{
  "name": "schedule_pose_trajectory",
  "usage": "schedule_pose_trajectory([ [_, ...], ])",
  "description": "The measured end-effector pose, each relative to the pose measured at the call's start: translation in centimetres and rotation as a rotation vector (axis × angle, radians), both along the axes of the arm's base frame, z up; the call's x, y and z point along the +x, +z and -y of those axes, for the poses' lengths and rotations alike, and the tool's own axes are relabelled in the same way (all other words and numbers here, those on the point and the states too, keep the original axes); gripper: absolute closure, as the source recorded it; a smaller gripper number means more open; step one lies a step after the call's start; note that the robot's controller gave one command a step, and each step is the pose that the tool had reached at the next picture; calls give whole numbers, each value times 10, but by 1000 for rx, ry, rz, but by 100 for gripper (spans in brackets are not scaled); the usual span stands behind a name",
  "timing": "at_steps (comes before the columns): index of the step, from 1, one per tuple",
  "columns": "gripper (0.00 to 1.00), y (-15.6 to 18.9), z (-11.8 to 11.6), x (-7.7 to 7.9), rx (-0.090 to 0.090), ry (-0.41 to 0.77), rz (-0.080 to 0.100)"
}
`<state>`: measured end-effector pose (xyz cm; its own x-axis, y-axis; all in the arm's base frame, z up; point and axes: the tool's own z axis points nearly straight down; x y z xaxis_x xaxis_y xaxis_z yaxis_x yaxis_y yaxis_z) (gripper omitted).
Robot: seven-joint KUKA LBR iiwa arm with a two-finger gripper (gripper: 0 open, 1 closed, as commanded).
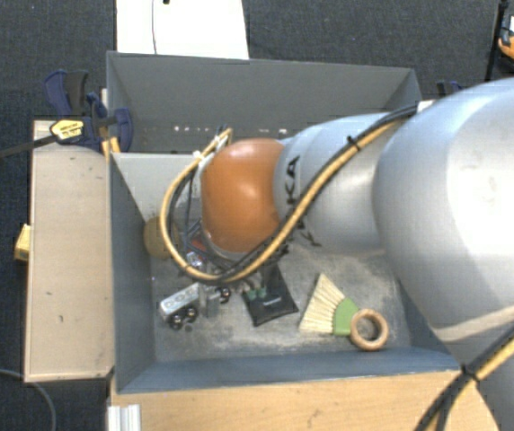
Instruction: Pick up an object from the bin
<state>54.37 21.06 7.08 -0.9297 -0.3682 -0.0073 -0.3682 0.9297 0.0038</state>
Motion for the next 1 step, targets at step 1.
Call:
schedule_pose_trajectory([
  [1,100,109,7,-7,-1,-11,-1],
])
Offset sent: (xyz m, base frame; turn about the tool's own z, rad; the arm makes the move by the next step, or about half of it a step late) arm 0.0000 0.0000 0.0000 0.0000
